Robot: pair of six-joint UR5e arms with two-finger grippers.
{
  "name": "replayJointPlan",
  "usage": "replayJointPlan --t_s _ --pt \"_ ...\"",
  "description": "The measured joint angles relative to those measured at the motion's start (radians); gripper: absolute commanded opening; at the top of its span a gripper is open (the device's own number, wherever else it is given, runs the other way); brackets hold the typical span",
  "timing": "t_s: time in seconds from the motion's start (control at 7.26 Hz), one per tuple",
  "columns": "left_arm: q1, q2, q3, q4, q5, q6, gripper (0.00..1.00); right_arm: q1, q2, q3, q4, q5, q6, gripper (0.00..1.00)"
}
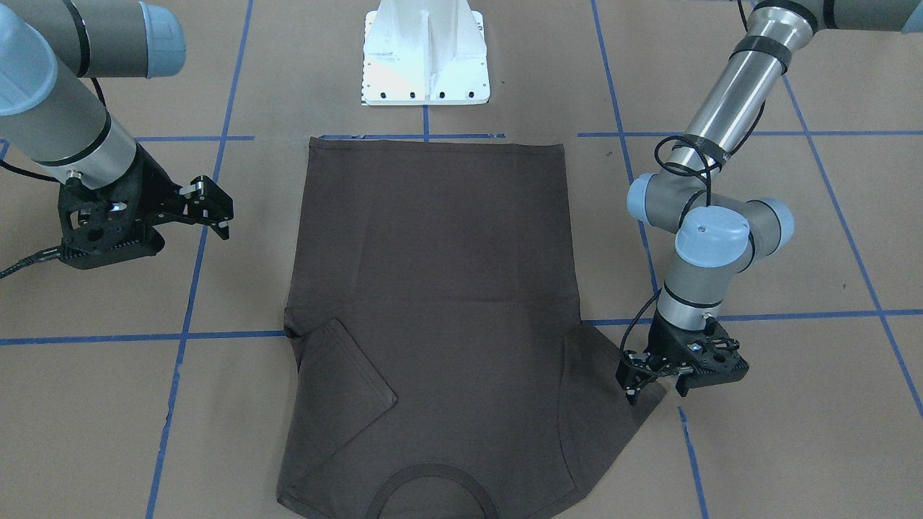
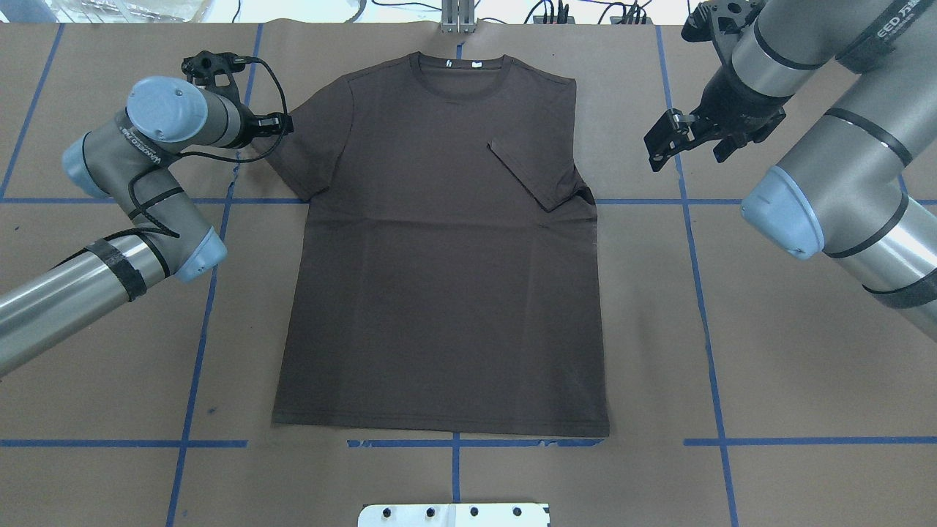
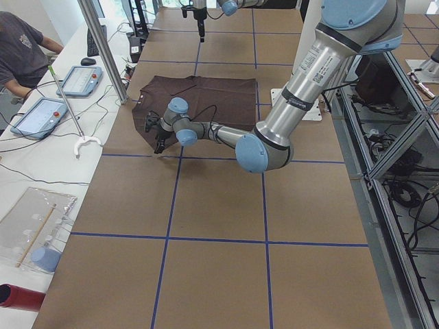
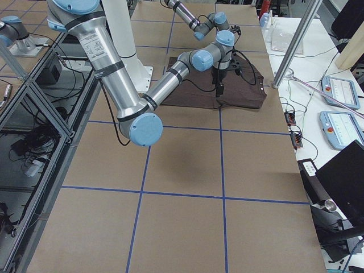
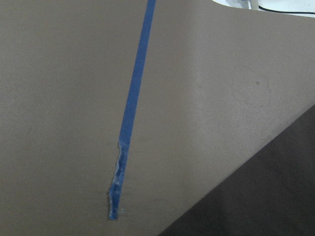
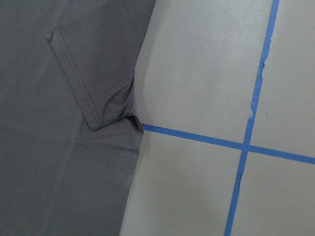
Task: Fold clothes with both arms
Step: 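Grasp the sleeve nearest the left gripper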
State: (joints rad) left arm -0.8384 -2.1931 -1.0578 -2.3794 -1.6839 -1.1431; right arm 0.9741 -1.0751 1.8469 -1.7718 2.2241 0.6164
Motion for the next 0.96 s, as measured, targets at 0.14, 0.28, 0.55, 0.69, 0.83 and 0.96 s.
replayJointPlan --t_s 0.14,0.28,0.55,0.69,0.83,0.96 --pt "0.000 0.000 0.002 -0.002 0.000 0.001 0.87 0.000 0.001 0.000 0.000 0.001 0.000 1.00" --pt "0.000 0.000 0.002 -0.003 0.000 0.002 0.83 0.000 0.001 0.000 0.000 0.002 0.000 1.00" --pt "0.001 0.000 0.002 -0.003 0.000 0.003 0.80 0.000 0.001 0.000 0.000 0.004 0.000 1.00" --pt "0.001 0.000 0.002 -0.003 0.000 0.003 0.68 0.000 0.001 0.000 0.000 0.005 0.000 1.00" --pt "0.001 0.000 0.002 -0.003 0.000 0.003 0.63 0.000 0.001 0.000 0.000 0.005 0.000 1.00" --pt "0.001 0.000 0.002 -0.003 0.000 0.003 0.54 0.000 0.001 0.000 0.000 0.005 0.000 1.00"
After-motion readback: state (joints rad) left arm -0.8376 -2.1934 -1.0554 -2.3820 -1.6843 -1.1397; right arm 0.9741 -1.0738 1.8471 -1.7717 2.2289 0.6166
